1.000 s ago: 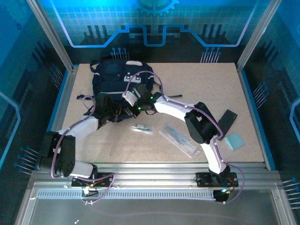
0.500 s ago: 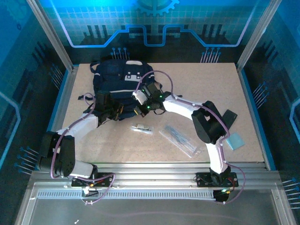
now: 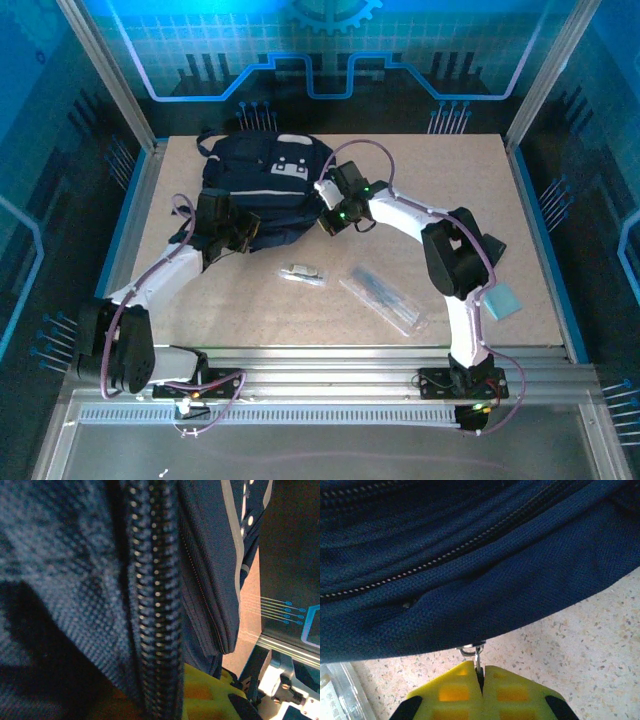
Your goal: Pack books, pencil case, and school supplies into a backpack
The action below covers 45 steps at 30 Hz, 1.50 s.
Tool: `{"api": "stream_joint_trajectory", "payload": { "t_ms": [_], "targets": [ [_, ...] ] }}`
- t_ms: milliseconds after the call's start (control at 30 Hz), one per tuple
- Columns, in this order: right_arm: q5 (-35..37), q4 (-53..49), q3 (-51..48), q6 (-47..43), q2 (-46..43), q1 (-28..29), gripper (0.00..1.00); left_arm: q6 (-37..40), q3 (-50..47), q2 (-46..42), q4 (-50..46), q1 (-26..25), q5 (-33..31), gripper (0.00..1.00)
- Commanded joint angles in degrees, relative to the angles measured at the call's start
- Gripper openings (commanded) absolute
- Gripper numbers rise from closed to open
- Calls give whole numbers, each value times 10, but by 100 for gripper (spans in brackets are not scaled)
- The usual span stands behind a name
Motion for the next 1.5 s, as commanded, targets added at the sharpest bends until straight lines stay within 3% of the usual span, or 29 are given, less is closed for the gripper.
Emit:
{"api": "stream_joint_trajectory", "payload": {
  "t_ms": [0,300,467,900,1033,1067,1133,1233,1467],
  "targets": [
    [46,-53,27,1,32,-31,0,26,31,-29,40,16,4,0],
    [55,-81,144,-18,107,-73,0,56,45,-46,4,17,43,0],
    [25,-52,201,-18,149,-90,0,55,53,-46,2,17,79,0],
    [139,-92,356,38,244,-99,0,58,51,-63,-3,18,111,0],
    [78,-106,323,49,206,-94,0,61,45,-56,11,18,106,0],
    [63,-96,291,53,182,-93,7,60,42,-54,18,17,106,0],
    [28,-70,209,67,111,-91,32,56,36,-43,35,17,108,0],
    [-6,-33,102,92,23,-91,56,55,31,-27,52,14,115,0],
    [-8,-32,42,157,-37,-98,73,71,20,-18,48,4,119,0]
  ]
}}
